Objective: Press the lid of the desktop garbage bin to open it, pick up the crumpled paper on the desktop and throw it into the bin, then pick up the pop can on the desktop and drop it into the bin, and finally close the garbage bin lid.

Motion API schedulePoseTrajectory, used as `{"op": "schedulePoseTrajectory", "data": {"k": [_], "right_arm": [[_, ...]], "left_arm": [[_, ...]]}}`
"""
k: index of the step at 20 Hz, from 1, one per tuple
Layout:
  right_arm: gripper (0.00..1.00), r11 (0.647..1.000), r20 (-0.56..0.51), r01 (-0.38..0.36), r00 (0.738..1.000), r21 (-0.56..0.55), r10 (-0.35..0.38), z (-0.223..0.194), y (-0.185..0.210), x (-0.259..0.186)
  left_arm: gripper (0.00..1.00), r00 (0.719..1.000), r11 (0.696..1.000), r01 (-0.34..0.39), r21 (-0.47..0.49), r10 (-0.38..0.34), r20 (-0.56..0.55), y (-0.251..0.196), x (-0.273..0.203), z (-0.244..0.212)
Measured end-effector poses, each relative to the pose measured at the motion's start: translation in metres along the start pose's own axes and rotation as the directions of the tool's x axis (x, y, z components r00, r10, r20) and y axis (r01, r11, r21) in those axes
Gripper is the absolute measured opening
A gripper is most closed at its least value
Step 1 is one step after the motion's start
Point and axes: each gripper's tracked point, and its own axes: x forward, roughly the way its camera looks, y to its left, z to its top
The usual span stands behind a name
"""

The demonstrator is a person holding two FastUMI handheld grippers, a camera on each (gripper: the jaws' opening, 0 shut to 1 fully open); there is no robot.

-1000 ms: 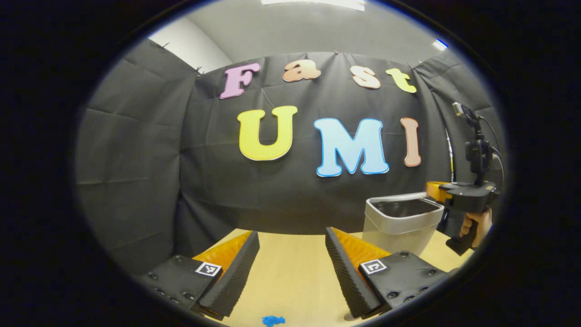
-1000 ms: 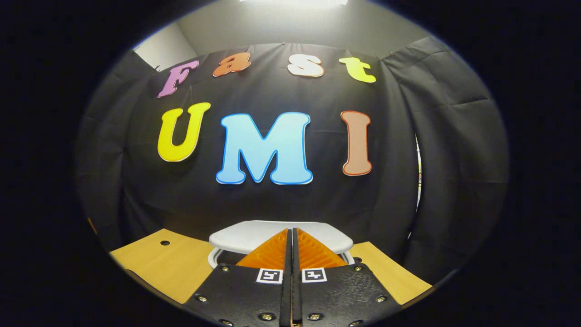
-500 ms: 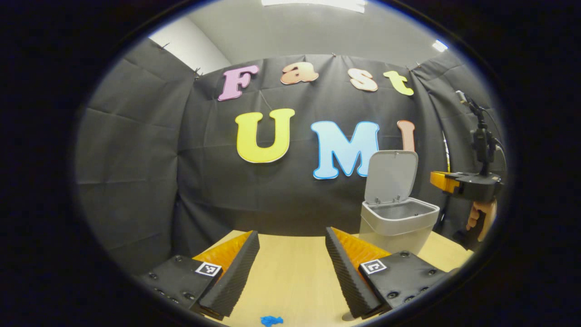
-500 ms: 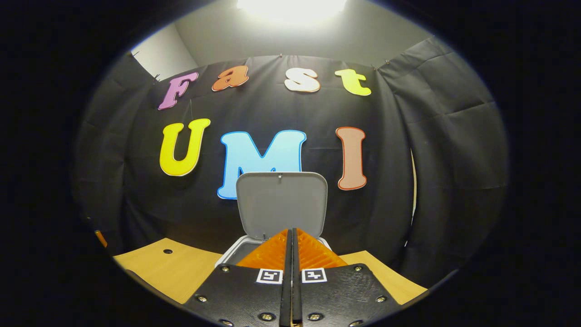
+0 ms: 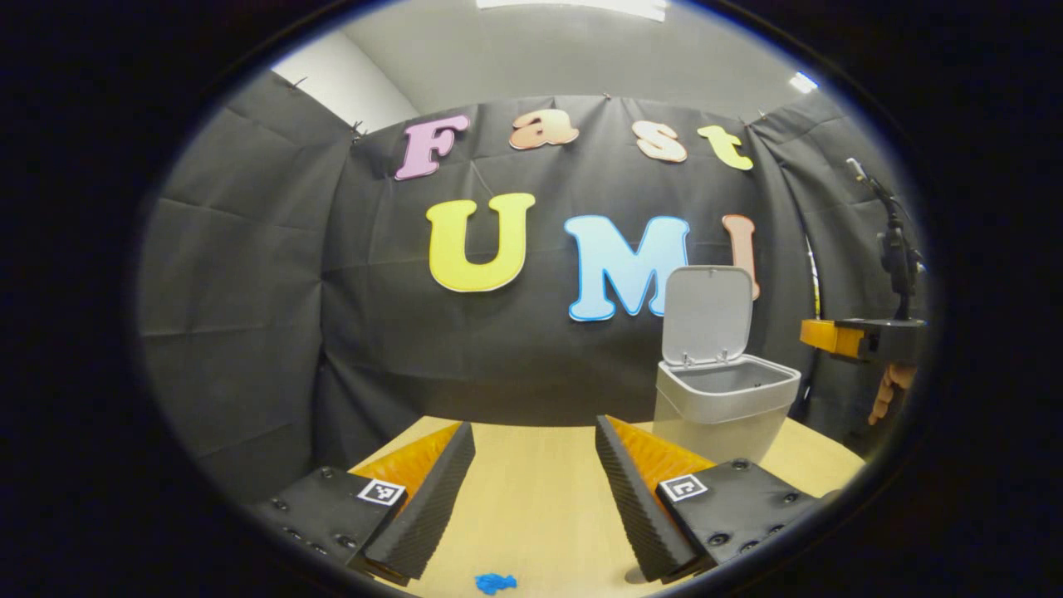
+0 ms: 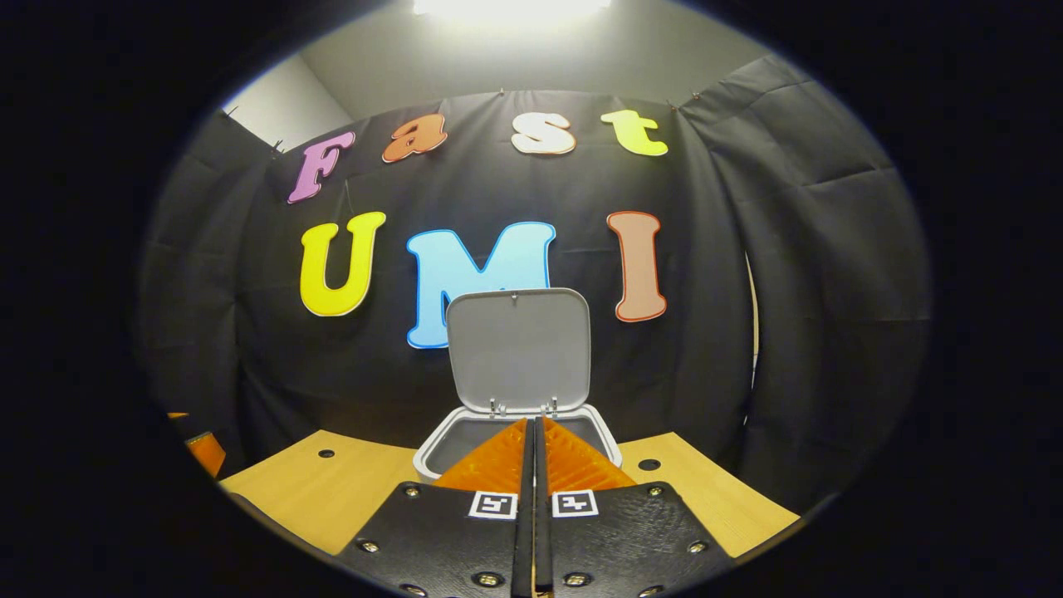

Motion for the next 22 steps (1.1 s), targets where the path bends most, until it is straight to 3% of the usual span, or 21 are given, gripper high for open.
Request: {"op": "schedulePoseTrajectory", "data": {"k": [2, 6, 9, 10, 11, 13, 14, 15, 22], "right_arm": [[0.02, 1.0, -0.003, -0.003, 1.0, -0.017, 0.003, -0.001, 0.001, -0.007], [0.25, 0.999, -0.001, -0.002, 1.0, -0.048, 0.002, -0.001, 0.0, -0.019], [0.37, 0.999, 0.0, -0.008, 1.0, -0.048, 0.008, -0.002, 0.002, -0.024], [0.36, 0.999, 0.0, -0.015, 1.0, -0.048, 0.015, -0.001, 0.004, -0.025], [0.5, 0.999, 0.0, -0.016, 1.0, -0.049, 0.016, -0.002, 0.005, -0.027], [0.52, 0.998, 0.001, -0.029, 1.0, -0.058, 0.029, -0.002, 0.008, -0.029], [0.58, 0.997, 0.001, -0.037, 0.999, -0.063, 0.037, -0.003, 0.012, -0.03], [0.74, 0.997, 0.002, -0.035, 0.999, -0.069, 0.036, -0.004, 0.012, -0.03], [0.83, 0.994, -0.022, -0.063, 0.998, -0.09, 0.061, -0.015, 0.026, -0.032]], "left_arm": [[0.96, 1.0, 1.0, 0.003, 0.008, -0.003, -0.005, -0.002, 0.0, -0.001], [0.95, 1.0, 1.0, 0.008, 0.004, -0.008, 0.0, -0.004, 0.0, -0.003], [0.95, 1.0, 1.0, 0.0, 0.011, 0.0, -0.004, -0.002, 0.0, -0.004], [0.96, 1.0, 1.0, -0.001, 0.01, 0.001, -0.006, -0.001, -0.001, -0.005], [0.96, 1.0, 1.0, -0.002, 0.009, 0.002, -0.008, 0.0, -0.001, -0.007], [0.96, 1.0, 1.0, -0.009, 0.003, 0.009, -0.019, 0.004, 0.0, -0.011], [0.96, 0.999, 1.0, -0.014, -0.001, 0.014, -0.031, 0.007, 0.0, -0.016], [0.96, 0.999, 1.0, -0.02, -0.002, 0.02, -0.043, 0.011, 0.001, -0.021], [0.96, 0.99, 1.0, 0.006, -0.004, -0.007, -0.138, 0.025, 0.006, -0.062]]}}
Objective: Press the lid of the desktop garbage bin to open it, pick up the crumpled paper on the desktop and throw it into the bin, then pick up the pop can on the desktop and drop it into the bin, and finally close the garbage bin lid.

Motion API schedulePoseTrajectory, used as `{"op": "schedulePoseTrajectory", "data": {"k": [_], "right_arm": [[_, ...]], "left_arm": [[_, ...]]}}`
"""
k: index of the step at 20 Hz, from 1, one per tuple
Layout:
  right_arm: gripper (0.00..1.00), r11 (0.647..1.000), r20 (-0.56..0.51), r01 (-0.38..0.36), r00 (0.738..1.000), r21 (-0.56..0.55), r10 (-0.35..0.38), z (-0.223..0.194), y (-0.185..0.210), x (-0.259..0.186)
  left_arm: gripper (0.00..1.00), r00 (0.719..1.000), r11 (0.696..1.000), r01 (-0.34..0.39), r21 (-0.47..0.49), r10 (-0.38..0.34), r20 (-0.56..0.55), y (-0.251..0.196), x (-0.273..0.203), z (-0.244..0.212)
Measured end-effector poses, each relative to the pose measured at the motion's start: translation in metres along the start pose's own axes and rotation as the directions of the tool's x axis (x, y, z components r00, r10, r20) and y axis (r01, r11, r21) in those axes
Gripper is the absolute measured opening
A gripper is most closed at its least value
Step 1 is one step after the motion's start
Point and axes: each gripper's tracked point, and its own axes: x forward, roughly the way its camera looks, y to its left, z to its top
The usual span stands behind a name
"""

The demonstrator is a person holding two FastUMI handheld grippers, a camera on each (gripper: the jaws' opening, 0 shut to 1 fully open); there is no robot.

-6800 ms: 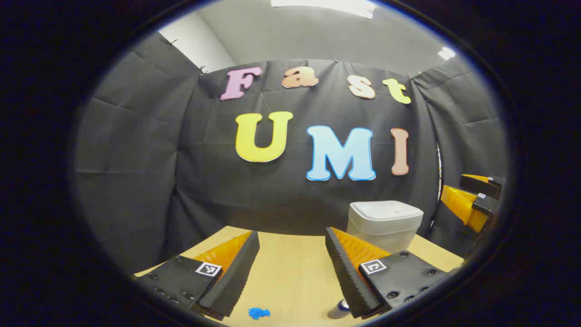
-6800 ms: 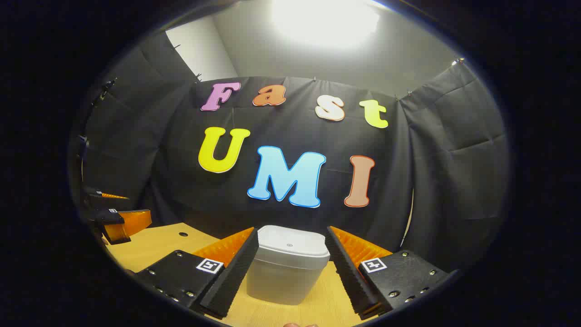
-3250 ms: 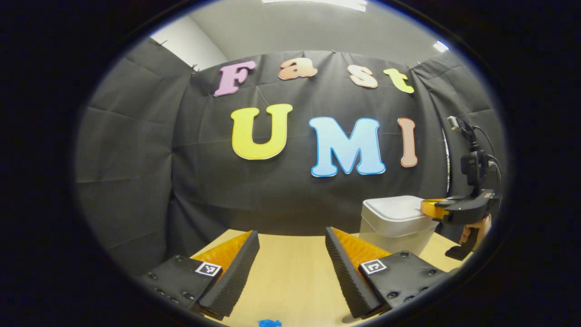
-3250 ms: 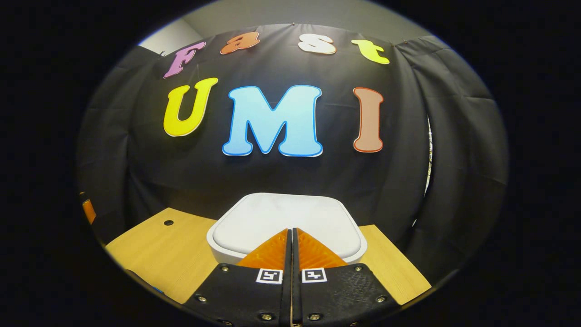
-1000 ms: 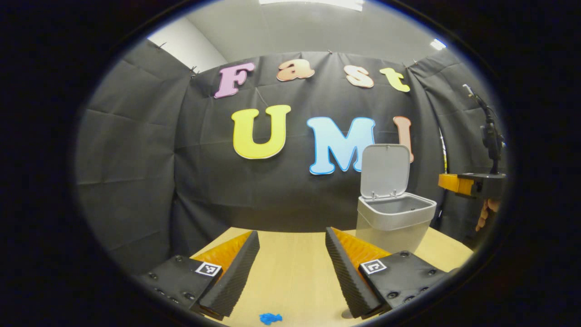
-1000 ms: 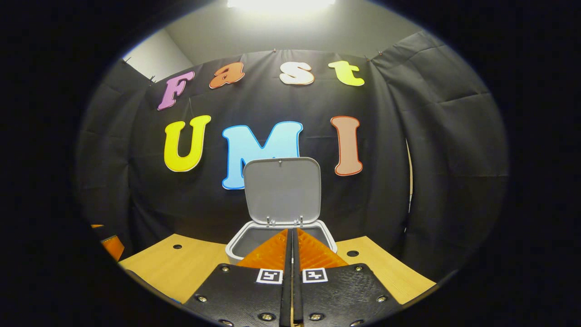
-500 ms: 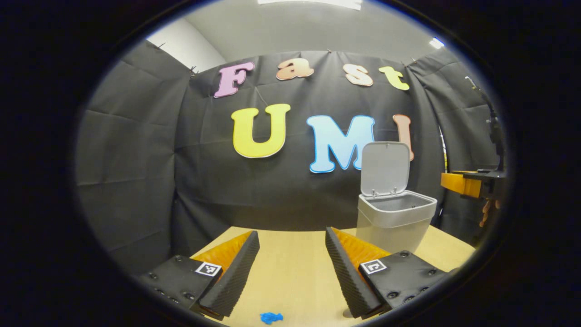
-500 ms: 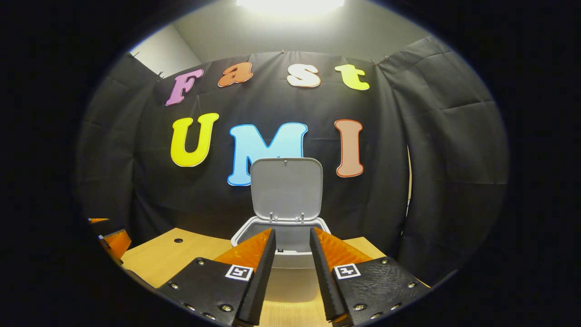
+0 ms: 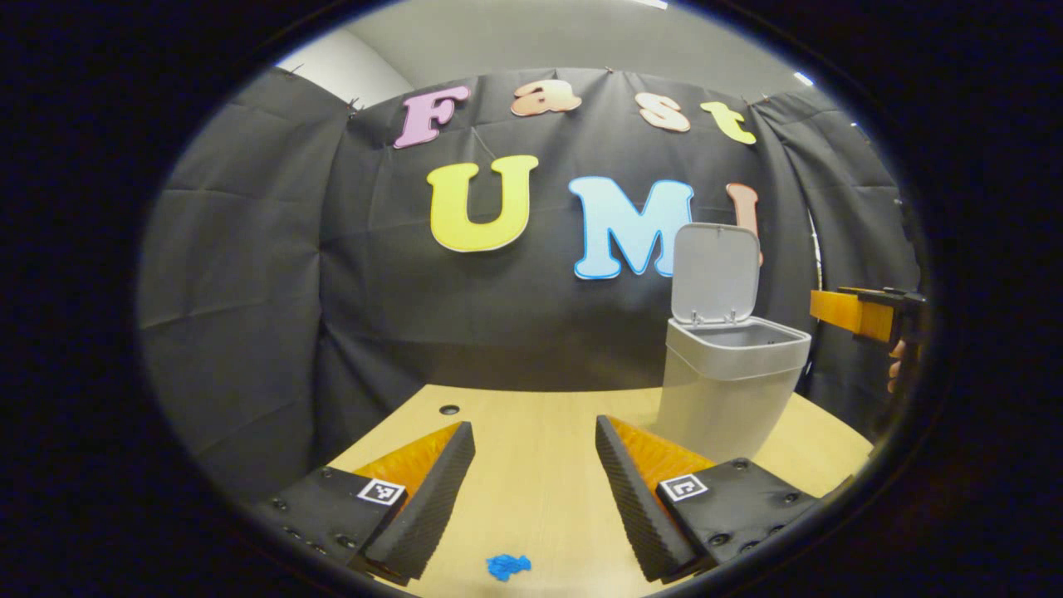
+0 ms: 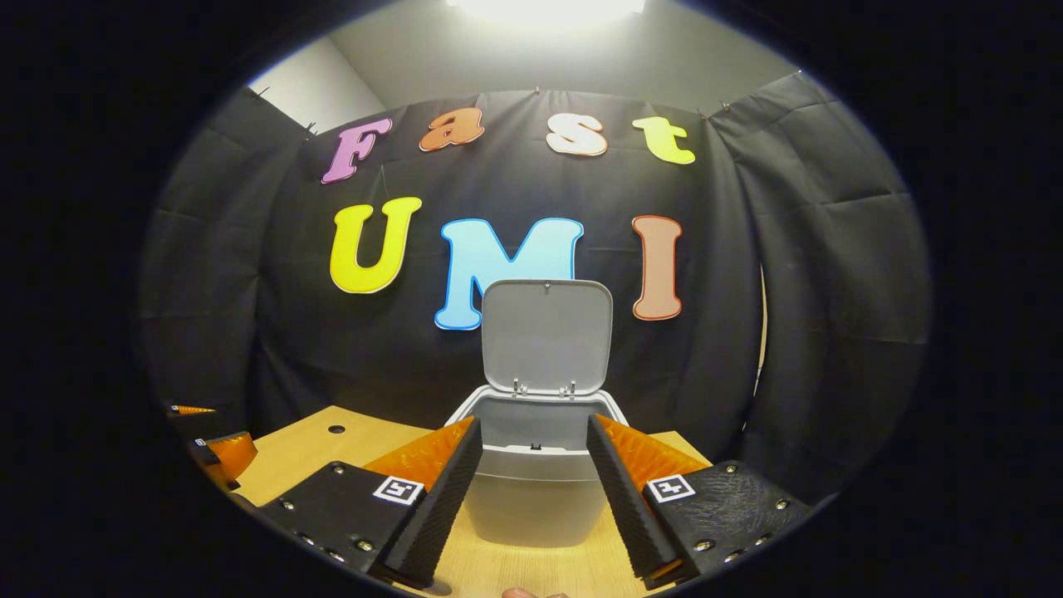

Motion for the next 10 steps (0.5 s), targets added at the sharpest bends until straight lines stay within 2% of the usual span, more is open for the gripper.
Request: {"op": "schedulePoseTrajectory", "data": {"k": [2, 10], "right_arm": [[0.86, 1.0, 0.0, 0.002, 1.0, -0.011, -0.002, -0.003, 0.002, -0.002], [0.86, 0.999, -0.03, -0.011, 0.999, -0.033, 0.01, -0.012, 0.025, -0.01]], "left_arm": [[0.96, 0.999, 1.0, -0.009, 0.012, 0.01, -0.032, 0.009, 0.002, -0.019], [0.96, 0.983, 0.999, 0.034, 0.022, -0.029, -0.183, 0.015, 0.002, -0.098]]}}
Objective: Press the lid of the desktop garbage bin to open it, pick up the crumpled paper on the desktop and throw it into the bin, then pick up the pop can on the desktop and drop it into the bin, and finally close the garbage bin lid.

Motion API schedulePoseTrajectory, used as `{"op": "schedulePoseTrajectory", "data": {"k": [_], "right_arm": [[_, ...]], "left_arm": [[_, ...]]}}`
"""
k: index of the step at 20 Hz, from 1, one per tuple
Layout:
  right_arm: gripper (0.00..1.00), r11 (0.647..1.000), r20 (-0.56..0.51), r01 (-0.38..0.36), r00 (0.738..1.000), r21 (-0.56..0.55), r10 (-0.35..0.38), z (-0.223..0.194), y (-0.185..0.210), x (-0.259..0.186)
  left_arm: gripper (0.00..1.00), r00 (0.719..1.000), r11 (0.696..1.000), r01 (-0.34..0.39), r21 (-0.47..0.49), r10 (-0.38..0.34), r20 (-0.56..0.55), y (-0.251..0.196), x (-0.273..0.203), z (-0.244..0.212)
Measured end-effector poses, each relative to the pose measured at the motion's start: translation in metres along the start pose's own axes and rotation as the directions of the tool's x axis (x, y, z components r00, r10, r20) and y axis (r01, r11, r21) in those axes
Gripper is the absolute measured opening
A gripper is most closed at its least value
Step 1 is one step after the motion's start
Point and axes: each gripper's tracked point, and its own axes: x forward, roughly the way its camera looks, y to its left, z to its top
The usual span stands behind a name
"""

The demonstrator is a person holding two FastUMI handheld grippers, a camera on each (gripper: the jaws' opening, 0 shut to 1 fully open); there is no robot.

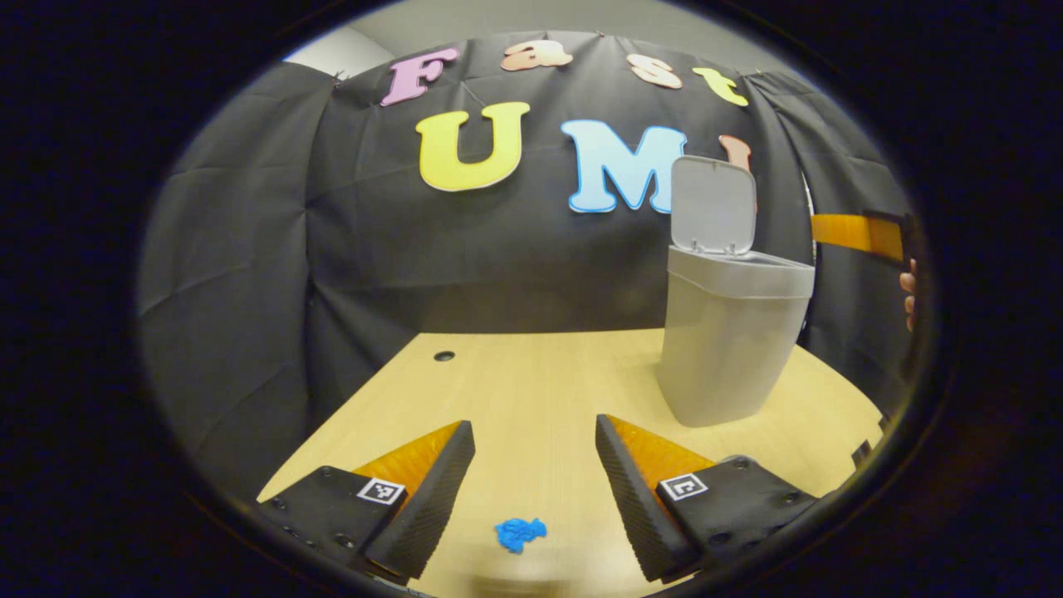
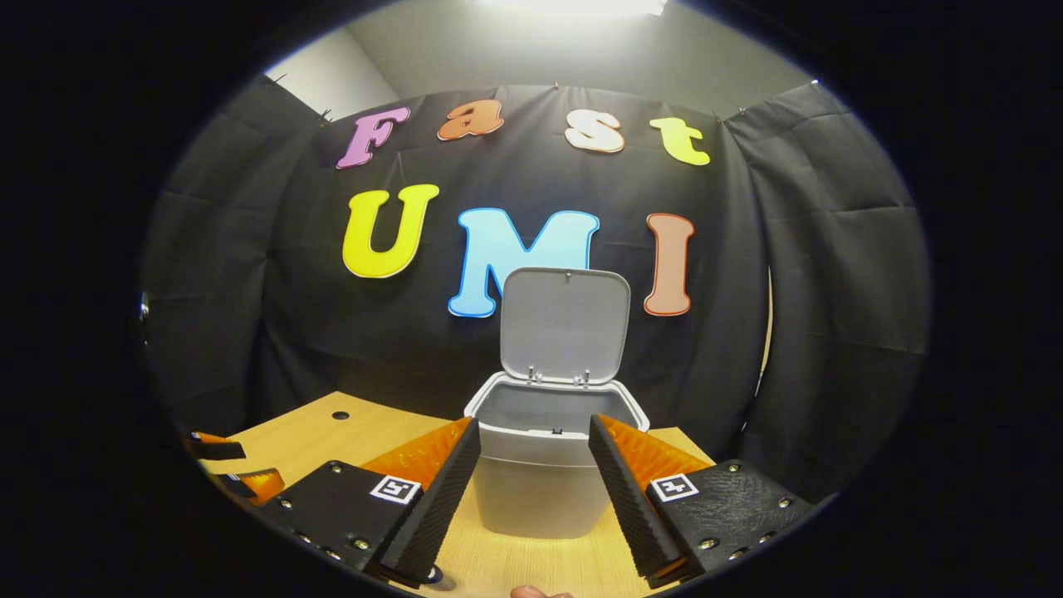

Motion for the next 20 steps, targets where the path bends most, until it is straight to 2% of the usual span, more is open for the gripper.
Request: {"op": "schedulePoseTrajectory", "data": {"k": [6, 13, 18, 20], "right_arm": [[0.85, 0.999, -0.009, 0.042, 0.999, -0.012, -0.042, 0.0, 0.011, -0.008], [0.85, 0.992, -0.023, 0.125, 0.992, -0.024, -0.126, -0.001, 0.029, -0.022], [0.86, 0.994, -0.004, 0.09, 0.996, -0.067, -0.091, 0.012, 0.042, -0.023], [0.89, 0.995, -0.007, 0.07, 0.997, -0.069, -0.071, 0.013, 0.043, -0.022]], "left_arm": [[0.96, 0.994, 0.999, 0.032, -0.001, -0.032, -0.109, 0.01, 0.017, -0.06], [0.96, 0.969, 0.994, 0.107, 0.027, -0.099, -0.225, 0.019, 0.034, -0.128], [0.96, 0.958, 0.994, 0.103, 0.028, -0.091, -0.272, 0.024, 0.041, -0.159], [0.96, 0.956, 0.995, 0.1, 0.023, -0.089, -0.28, 0.023, 0.045, -0.166]]}}
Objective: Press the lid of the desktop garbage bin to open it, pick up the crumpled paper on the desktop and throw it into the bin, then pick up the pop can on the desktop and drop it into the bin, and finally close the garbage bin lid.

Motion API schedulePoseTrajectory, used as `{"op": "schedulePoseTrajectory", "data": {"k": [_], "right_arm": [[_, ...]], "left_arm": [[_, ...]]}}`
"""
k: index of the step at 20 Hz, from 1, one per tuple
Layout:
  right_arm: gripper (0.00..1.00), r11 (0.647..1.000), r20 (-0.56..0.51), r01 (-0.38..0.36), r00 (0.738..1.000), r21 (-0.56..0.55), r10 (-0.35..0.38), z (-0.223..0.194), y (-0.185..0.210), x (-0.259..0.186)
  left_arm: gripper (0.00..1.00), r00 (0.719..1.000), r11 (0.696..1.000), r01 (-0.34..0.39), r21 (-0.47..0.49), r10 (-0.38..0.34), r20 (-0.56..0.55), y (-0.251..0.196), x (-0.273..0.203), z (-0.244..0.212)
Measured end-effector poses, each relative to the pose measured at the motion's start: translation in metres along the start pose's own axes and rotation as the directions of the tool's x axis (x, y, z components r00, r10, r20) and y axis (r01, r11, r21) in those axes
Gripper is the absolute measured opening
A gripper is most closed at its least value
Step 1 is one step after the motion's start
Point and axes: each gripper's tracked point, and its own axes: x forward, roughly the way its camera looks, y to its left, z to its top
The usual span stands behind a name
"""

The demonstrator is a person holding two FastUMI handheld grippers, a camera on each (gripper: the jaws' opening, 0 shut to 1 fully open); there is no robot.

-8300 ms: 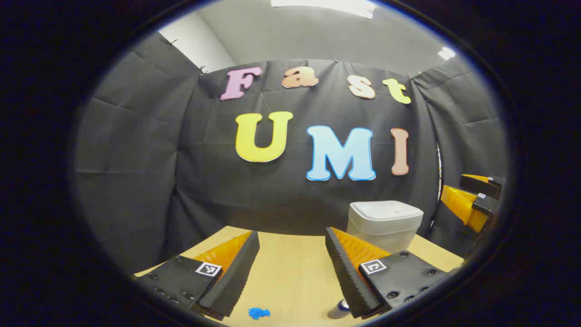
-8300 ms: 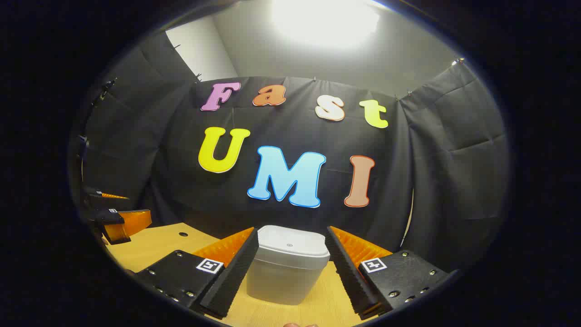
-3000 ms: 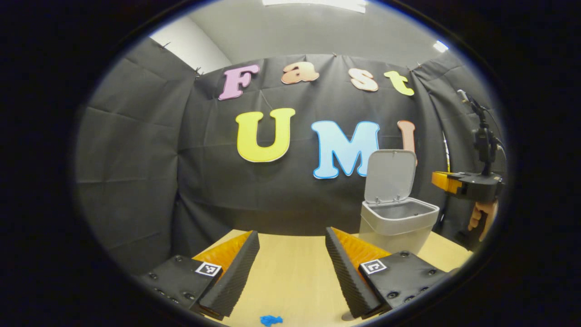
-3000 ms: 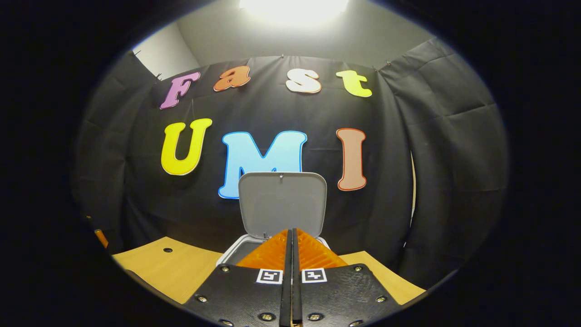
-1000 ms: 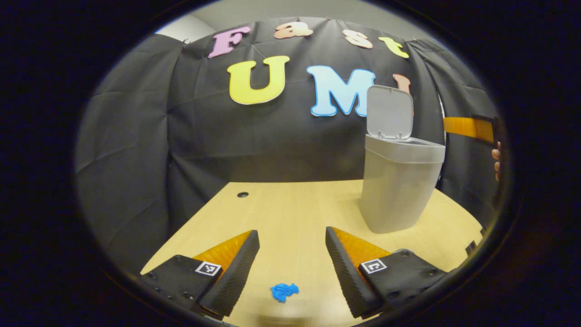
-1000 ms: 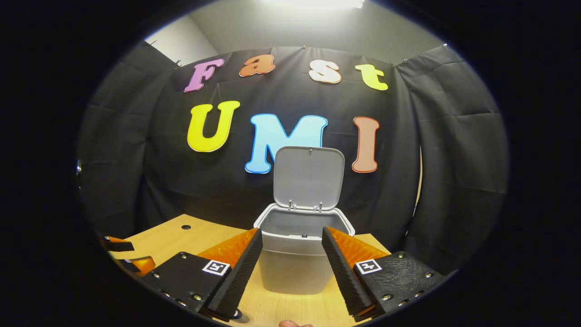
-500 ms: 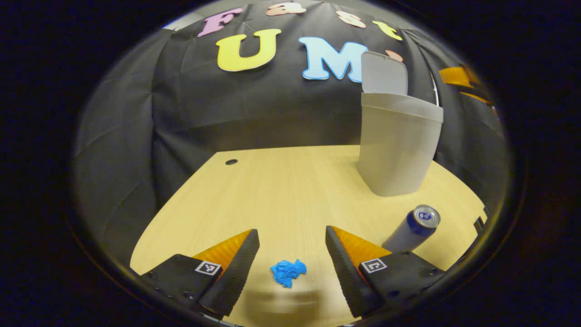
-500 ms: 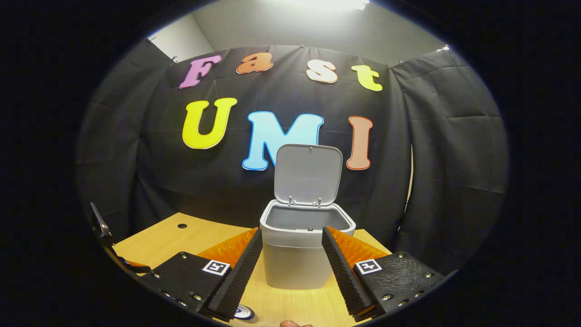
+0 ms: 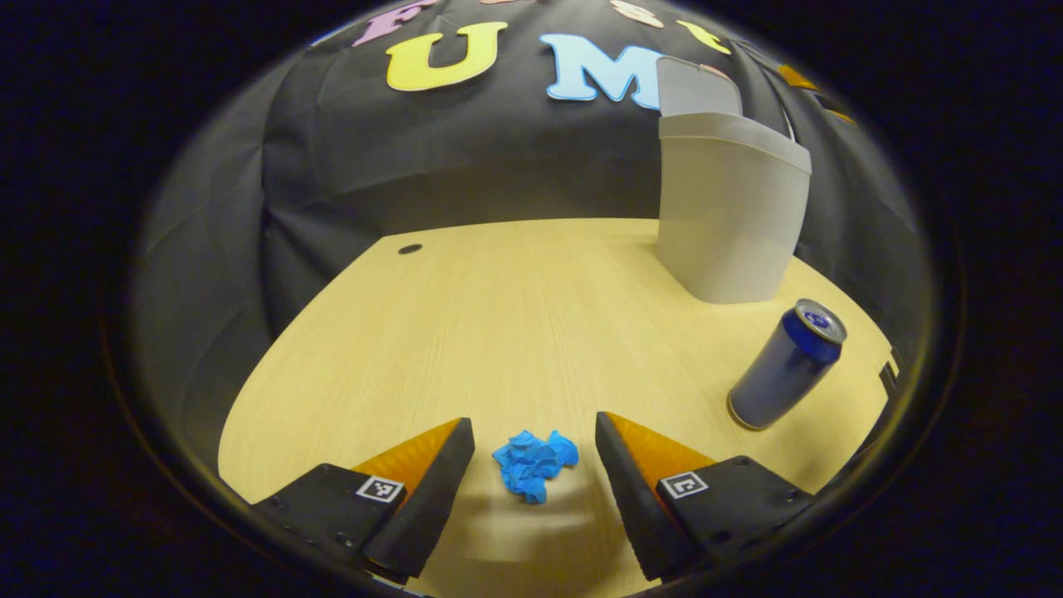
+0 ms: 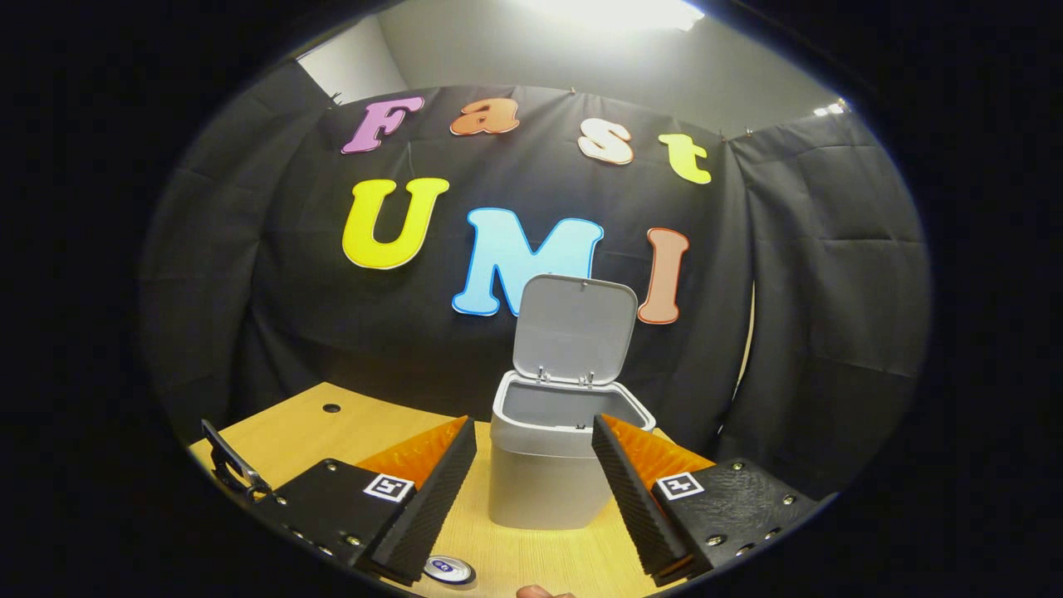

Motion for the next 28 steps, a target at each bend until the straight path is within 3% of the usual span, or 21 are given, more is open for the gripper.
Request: {"op": "schedulePoseTrajectory", "data": {"k": [7, 9, 11, 13, 14, 15, 20, 23, 25, 28], "right_arm": [[0.91, 1.0, 0.017, 0.007, 1.0, 0.004, -0.007, 0.0, -0.023, -0.005], [0.91, 1.0, 0.016, 0.016, 1.0, 0.01, -0.016, -0.001, -0.031, -0.007], [0.91, 1.0, 0.015, 0.024, 1.0, 0.018, -0.024, -0.003, -0.039, -0.007], [0.91, 0.999, 0.005, 0.024, 1.0, 0.029, -0.024, -0.008, -0.045, -0.007], [0.91, 0.999, 0.001, 0.026, 1.0, 0.033, -0.026, -0.01, -0.047, -0.007], [0.91, 0.999, -0.002, 0.028, 1.0, 0.036, -0.028, -0.011, -0.05, -0.007], [0.93, 0.998, 0.03, -0.021, 0.999, 0.065, 0.019, -0.007, -0.043, -0.011], [0.92, 0.999, 0.049, -0.021, 0.999, 0.041, 0.019, -0.006, -0.044, -0.013], [0.92, 1.0, 0.057, -0.011, 0.998, 0.028, 0.01, -0.006, -0.046, -0.014], [0.92, 1.0, 0.077, 0.019, 0.997, 0.008, -0.02, -0.003, -0.056, -0.017]], "left_arm": [[0.94, 0.999, 1.0, -0.02, 0.019, 0.02, -0.042, -0.007, 0.011, -0.019], [0.89, 0.998, 1.0, -0.022, 0.015, 0.023, -0.055, -0.007, 0.014, -0.024], [0.73, 0.998, 1.0, -0.022, 0.008, 0.023, -0.066, -0.007, 0.015, -0.027], [0.72, 0.997, 0.999, -0.04, 0.005, 0.04, -0.066, -0.008, 0.016, -0.028], [0.61, 0.997, 0.999, -0.044, 0.006, 0.044, -0.064, -0.007, 0.016, -0.028], [0.63, 0.997, 0.999, -0.043, 0.007, 0.044, -0.062, -0.007, 0.017, -0.026], [0.47, 0.996, 0.998, -0.057, 0.014, 0.058, -0.068, -0.004, 0.015, -0.027], [0.51, 0.995, 0.997, -0.071, 0.027, 0.073, -0.065, -0.001, 0.014, -0.025], [0.32, 0.994, 0.996, -0.088, 0.026, 0.089, -0.061, 0.003, 0.016, -0.025], [0.31, 0.995, 0.996, -0.082, 0.025, 0.083, -0.058, 0.001, 0.015, -0.024]]}}
